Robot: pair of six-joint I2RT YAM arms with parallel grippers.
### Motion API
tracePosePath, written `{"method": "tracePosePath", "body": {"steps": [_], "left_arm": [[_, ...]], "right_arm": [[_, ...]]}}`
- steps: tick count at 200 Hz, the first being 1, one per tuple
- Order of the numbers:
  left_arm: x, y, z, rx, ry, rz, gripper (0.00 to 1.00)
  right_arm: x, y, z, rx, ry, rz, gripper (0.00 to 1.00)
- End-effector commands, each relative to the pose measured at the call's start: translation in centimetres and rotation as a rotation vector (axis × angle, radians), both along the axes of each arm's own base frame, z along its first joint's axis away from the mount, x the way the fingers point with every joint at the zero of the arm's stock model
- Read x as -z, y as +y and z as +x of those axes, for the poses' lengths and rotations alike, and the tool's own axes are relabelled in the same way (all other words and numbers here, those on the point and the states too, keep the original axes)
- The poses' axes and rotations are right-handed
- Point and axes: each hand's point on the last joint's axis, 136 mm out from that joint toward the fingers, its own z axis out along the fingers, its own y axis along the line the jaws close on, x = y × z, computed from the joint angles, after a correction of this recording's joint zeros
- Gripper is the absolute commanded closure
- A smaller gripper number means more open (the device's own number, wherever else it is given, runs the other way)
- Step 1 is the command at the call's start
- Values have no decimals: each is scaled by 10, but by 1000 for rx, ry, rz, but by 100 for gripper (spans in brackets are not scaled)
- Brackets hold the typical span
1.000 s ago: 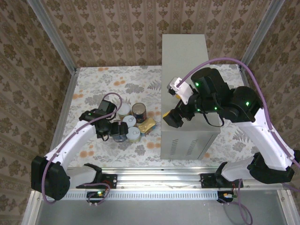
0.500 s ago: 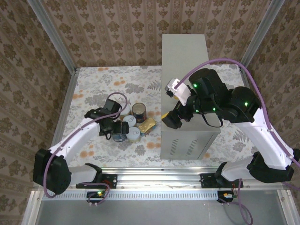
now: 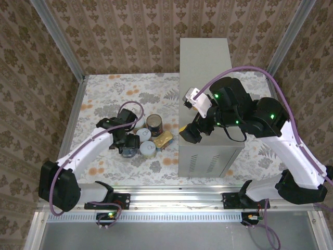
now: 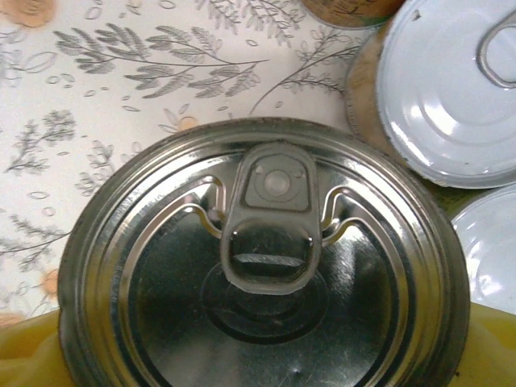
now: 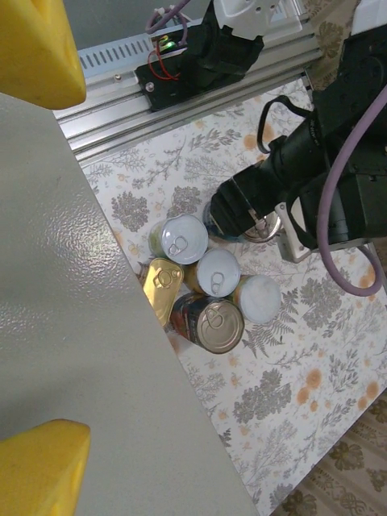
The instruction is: Place and organize the canned foods onto the counter
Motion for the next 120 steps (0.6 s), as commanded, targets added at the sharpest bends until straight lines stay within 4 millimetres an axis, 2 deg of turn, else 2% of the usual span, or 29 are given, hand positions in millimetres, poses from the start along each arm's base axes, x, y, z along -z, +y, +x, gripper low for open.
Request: {"method": "tracePosePath", "body": {"steps": [1,27,65,96,120], "left_arm": [[-49,4,15,28,-130,20,34],[-78,6,18,56,-168,34,43],[-132,6,23,123,-246,21,46],[-186,-27,19,298,-305,-139,47],[-225,-45,12,389,-354,-241,47]], "right_arm": [[-7,2,-4,-27,-35,24,0],[-7,6,-7,-54,-38,45,0],[-11,8,-9,-69,-53,68,0],[-11,15,-16,-132,-84,96,0],[-10,26,-24,-205,-140,110,0]]}}
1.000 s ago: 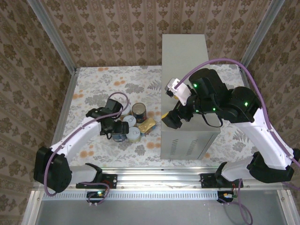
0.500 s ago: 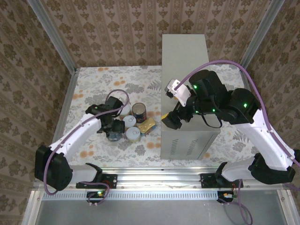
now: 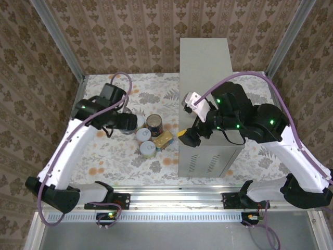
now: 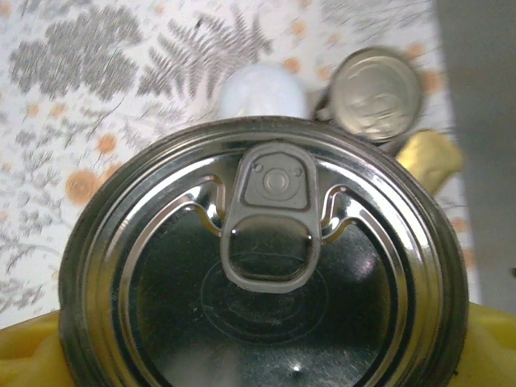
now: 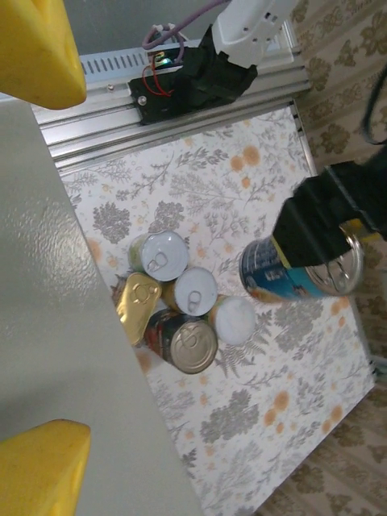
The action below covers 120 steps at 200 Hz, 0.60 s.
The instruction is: Place and organize the canned foods onto the counter
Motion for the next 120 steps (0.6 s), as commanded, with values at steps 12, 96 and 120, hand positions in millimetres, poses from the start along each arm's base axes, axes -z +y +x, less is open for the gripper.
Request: {"method": "tracePosePath", "body": {"steps": [12,96,120], "left_arm": [[-71,-30,-13,208,-116,-168,48],[-164,-72,-71,550,-228,-457,51],[-179,-77,-88,616,-241,-521,52]], "right_arm": [[-15,19,-14,-124,-107,64,0],[-25,72,4,-150,-221,175,0],[-25,85,12,-153,-234,163,0]]}}
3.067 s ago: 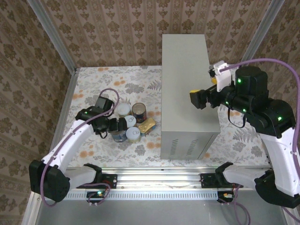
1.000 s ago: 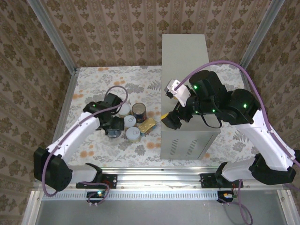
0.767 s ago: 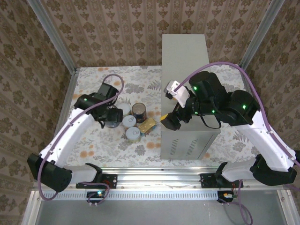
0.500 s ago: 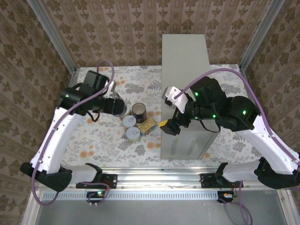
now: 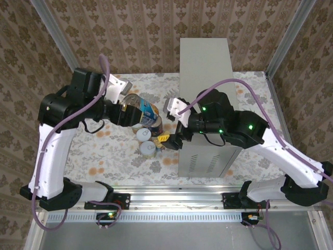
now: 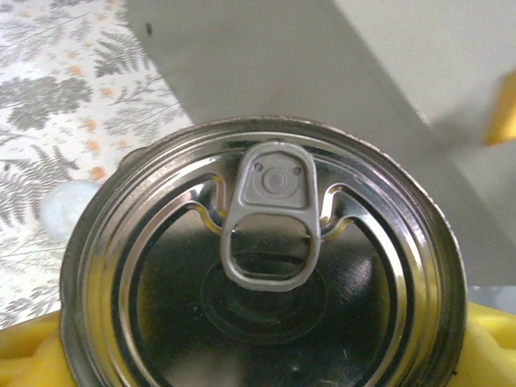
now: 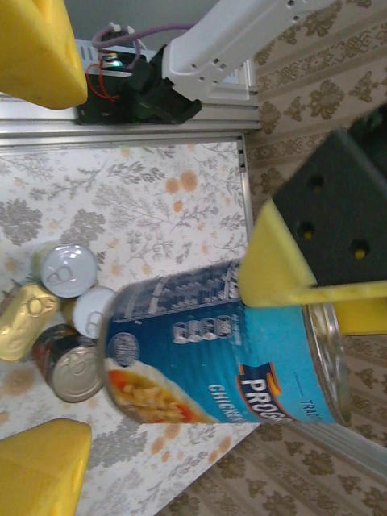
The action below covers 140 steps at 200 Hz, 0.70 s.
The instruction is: Place and organize the canned foods onto the counter
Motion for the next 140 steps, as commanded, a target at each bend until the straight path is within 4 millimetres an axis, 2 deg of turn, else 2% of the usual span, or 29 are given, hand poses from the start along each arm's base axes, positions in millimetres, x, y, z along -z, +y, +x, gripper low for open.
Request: {"method": "tracePosePath", "body": {"steps": [1,25,26,28,64,140], "left_arm": [[-53,-16,-30,164,-138,-174,52],[-62,-18,-42,207,-150,-209,53],[-62,-18,-43,208,-151,-210,53],[-63,-18,-43,210,-153,-212,53],[-69,-16,-55,235,-171,-236,53],[-67,-14,-54,231,-177,-219,54]], "right_arm": [[-15,17,12,2,-71,34,0],[-18,27,16,-3,-83,32,0],[-10,33,19,-3,-73,14,0],[-9,35,21,-2,-72,12,0],[-1,51,37,43,-92,-20,0],[4,63,48,67,-103,-17,3]]}}
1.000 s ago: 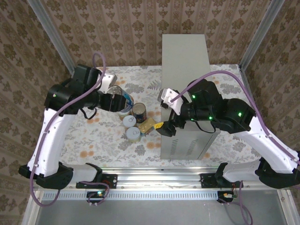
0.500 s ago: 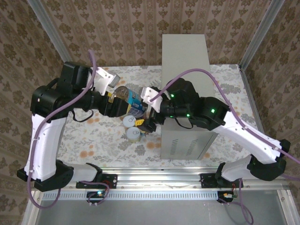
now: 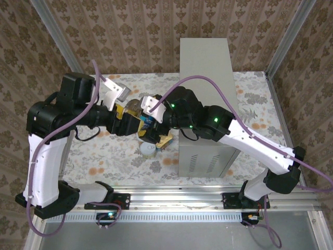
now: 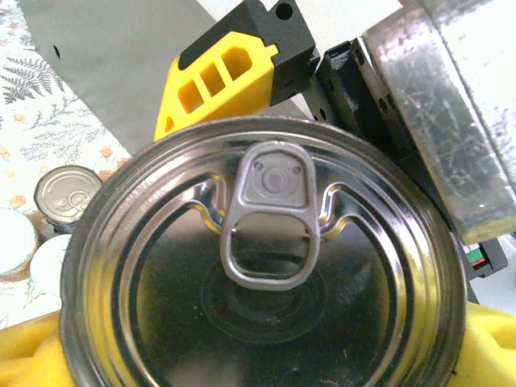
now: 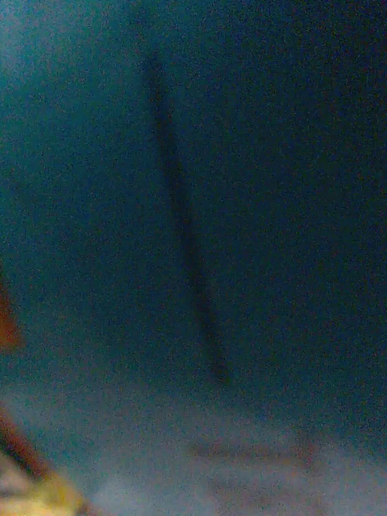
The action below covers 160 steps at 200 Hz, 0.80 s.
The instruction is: Place and organize the canned foods onto the counter
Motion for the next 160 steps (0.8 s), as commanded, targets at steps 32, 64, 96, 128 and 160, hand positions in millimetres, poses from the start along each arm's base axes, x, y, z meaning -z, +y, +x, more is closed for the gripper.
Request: {"method": "tracePosePath", "body": {"steps": [32,64,96,128,160], "left_arm": [[-38,-7,-7,70,-154,-102,53],[-37,-10,-3,72,-154,-101,51],[-41,-14,-3,90,-165,-124,3],[-42,-12,-2,80,-199,-136,0],[-34,-15,-1,90,-203,-158,0]], "right_arm": [[-26,-2,11,60,-64,67,11],[-46,-14,18,123,-57,140,22],[-60,-30,31,204,-17,216,30],[-74,-60,55,325,17,314,32],[-98,-107,74,418,5,481,33]]}}
